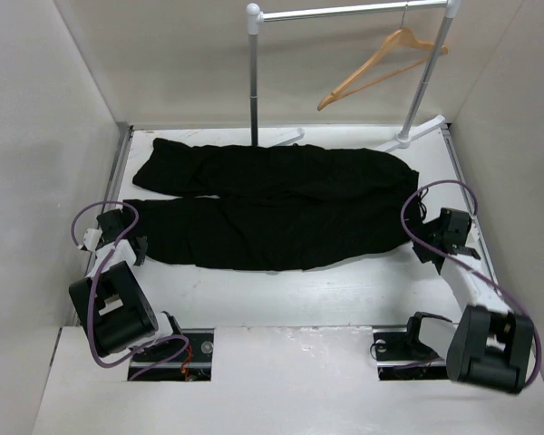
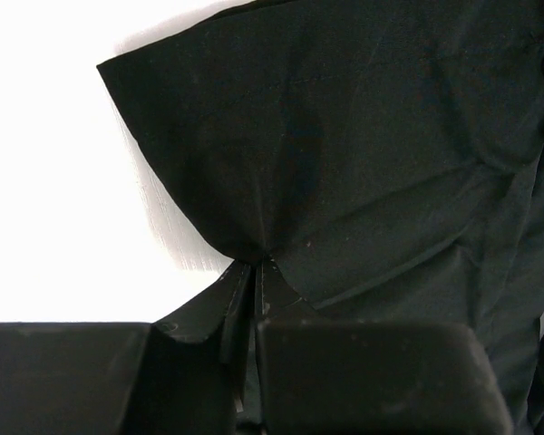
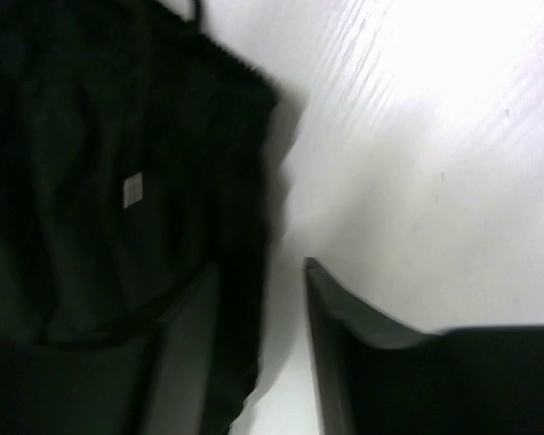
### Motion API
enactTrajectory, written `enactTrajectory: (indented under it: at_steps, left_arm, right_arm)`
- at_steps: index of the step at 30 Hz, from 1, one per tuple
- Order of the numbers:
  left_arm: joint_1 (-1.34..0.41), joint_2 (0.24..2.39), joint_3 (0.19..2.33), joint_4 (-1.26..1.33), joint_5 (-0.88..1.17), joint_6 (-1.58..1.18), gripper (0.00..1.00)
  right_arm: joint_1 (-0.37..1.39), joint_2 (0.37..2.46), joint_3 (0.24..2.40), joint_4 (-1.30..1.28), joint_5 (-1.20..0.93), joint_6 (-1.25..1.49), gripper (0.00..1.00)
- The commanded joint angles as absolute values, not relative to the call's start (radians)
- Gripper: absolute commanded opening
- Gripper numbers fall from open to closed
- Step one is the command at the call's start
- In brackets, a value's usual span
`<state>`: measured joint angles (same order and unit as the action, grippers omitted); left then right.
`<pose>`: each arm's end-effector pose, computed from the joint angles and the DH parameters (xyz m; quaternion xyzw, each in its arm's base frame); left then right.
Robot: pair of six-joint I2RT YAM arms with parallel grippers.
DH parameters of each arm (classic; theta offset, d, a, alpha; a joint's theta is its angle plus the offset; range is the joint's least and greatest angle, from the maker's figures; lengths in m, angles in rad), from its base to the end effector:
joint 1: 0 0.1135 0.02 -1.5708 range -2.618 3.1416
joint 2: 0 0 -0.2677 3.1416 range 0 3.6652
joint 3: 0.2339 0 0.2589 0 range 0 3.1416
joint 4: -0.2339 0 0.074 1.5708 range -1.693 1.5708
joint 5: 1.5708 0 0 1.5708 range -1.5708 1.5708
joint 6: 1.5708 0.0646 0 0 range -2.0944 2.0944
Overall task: Place the trousers on the hanger
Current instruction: Fold the trousers at the center of the board.
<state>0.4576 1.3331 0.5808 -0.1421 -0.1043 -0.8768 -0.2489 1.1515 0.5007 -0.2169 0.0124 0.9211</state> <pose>0.2378 0.1246 0.1376 -0.5965 0.7294 -0.0208 0.3343 0.2298 -0.0592 0.1474 0.5202 0.7815 0.1081 0.3270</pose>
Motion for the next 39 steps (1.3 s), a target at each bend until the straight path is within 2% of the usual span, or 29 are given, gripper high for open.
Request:
enactTrajectory:
  at_steps: [1, 4, 7, 9, 11, 12, 13, 15, 17, 25, 32, 35, 39]
  left_arm:
    - [0.458, 1.322, 0.572, -0.195, -0.115, -0.87, 0.01]
    - [0.455, 1.327, 0.571, -0.189, -0.118, -0.871, 0.01]
    - [0.452, 1.338, 0.581, -0.189, -0.117, -0.873, 0.0]
    - [0.452, 1.333, 0.587, -0.19, -0.117, -0.874, 0.0]
    - [0.452, 1.327, 0.594, -0.195, -0.12, -0.874, 0.0]
    - [0.452, 1.324, 0.595, -0.198, -0.12, -0.874, 0.0]
    - [0.452, 1.318, 0.597, -0.202, -0.12, -0.876, 0.0]
    - [0.453, 1.29, 0.601, -0.216, -0.126, -0.877, 0.0]
    - [0.473, 1.237, 0.621, -0.265, -0.141, -0.87, 0.0]
    - [0.522, 1.016, 0.652, -0.484, -0.236, -0.822, 0.0]
    - [0.483, 0.901, 0.77, -0.65, -0.279, -0.798, 0.0]
    - [0.415, 0.946, 0.88, -0.644, -0.319, -0.827, 0.0]
    - [0.297, 1.151, 1.093, -0.571, -0.403, -0.822, 0.0]
  right_arm:
    - [-0.213, 0.999, 0.485, -0.27, 0.069, 0.914, 0.56]
    - [-0.185, 1.026, 0.508, -0.261, 0.071, 0.9, 0.63]
    - [-0.185, 1.161, 0.552, -0.232, 0.046, 0.894, 0.62]
    - [-0.185, 1.231, 0.563, -0.193, 0.034, 0.902, 0.58]
    - [-0.197, 1.302, 0.58, -0.176, 0.022, 0.908, 0.49]
    - [-0.202, 1.327, 0.586, -0.172, 0.015, 0.908, 0.41]
    - [-0.205, 1.344, 0.592, -0.173, 0.015, 0.91, 0.28]
    - [-0.209, 1.335, 0.592, -0.186, 0.015, 0.923, 0.11]
    - [-0.216, 1.275, 0.58, -0.215, 0.031, 0.922, 0.06]
    - [-0.206, 0.97, 0.557, -0.495, 0.063, 0.899, 0.03]
    - [-0.099, 0.835, 0.583, -0.638, 0.066, 0.882, 0.03]
    - [-0.091, 0.834, 0.627, -0.647, 0.081, 0.871, 0.02]
    - [-0.123, 0.893, 0.718, -0.615, 0.121, 0.874, 0.02]
